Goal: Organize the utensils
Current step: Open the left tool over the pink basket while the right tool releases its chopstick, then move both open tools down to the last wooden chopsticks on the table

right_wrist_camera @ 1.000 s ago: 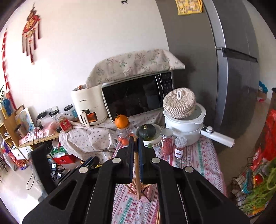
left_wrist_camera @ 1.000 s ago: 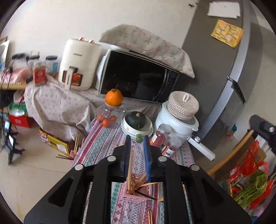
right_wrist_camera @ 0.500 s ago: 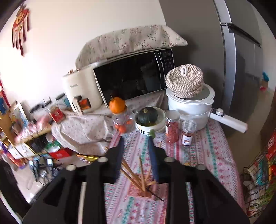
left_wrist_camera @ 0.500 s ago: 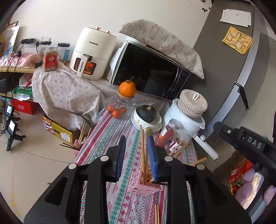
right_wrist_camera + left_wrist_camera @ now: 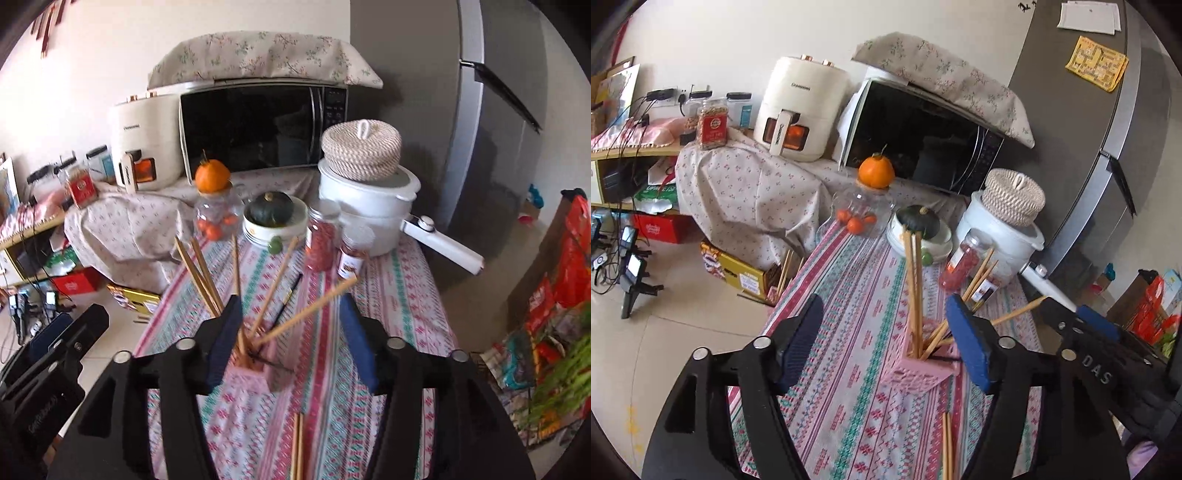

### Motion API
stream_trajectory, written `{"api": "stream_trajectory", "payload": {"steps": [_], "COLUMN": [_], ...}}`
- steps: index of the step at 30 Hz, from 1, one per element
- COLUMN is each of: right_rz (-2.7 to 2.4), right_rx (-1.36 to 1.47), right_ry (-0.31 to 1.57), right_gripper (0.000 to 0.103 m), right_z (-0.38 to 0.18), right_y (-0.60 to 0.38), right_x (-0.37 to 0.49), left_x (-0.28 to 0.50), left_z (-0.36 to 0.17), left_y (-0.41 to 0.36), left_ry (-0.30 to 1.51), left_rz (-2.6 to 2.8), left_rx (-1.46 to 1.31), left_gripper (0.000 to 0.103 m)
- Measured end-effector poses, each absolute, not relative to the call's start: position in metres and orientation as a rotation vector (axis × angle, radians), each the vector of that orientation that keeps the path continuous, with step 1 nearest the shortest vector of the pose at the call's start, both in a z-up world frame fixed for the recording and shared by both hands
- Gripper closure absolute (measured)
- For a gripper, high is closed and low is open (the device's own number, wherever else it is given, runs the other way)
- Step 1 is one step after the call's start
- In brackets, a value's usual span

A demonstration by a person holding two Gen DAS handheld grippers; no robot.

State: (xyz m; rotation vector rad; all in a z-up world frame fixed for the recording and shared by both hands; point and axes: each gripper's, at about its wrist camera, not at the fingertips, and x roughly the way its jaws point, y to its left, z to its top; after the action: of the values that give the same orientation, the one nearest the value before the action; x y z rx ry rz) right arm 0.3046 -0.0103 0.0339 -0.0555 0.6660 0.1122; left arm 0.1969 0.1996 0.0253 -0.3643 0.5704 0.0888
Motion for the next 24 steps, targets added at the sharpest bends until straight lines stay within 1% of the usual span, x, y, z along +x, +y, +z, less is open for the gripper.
{"api": "stream_trajectory", "payload": {"steps": [2,3,5,6,8,13,16,20,24], "right_rz": [0.087,0.075,0.050,0.041,0.024,-0.004,-0.019,-0.052,-0.088], "right_rx": [-0.058,-0.057,-0.051,-0.050,-0.050,-0.030,-0.015,-0.004,-0.001], "right_ry": [0.668,0.672,0.677,0.680,0.693,0.741,0.764,0.821,0.893], "right_gripper": [0.037,0.036,0.030,0.028,0.026,0.021,0.016,0.013,0.013], "right_z": [0.027,0.023,0.013,0.009,-0.002,-0.029,-0.043,-0.065,-0.089], "right_y": [-0.015,-0.017,-0.025,-0.029,-0.036,-0.055,-0.068,-0.088,-0.108], "right_x": [0.298,0.295,0.287,0.283,0.278,0.267,0.261,0.259,0.264], "left_x": [0.193,0.192,0.191,0.190,0.188,0.185,0.187,0.190,0.196], "left_z": [0.014,0.009,-0.004,-0.010,-0.018,-0.035,-0.047,-0.060,-0.074], "left_y": [0.198,0.197,0.195,0.193,0.190,0.181,0.171,0.163,0.157], "left_ry": [0.593,0.607,0.648,0.667,0.689,0.743,0.785,0.833,0.892], "left_rz": [0.110,0.114,0.118,0.117,0.117,0.104,0.095,0.092,0.077], "left_rx": [-0.356,-0.353,-0.347,-0.343,-0.342,-0.330,-0.292,-0.254,-0.244], "left_gripper": [0.026,0.025,0.020,0.019,0.013,0.008,0.007,0.007,0.007]}}
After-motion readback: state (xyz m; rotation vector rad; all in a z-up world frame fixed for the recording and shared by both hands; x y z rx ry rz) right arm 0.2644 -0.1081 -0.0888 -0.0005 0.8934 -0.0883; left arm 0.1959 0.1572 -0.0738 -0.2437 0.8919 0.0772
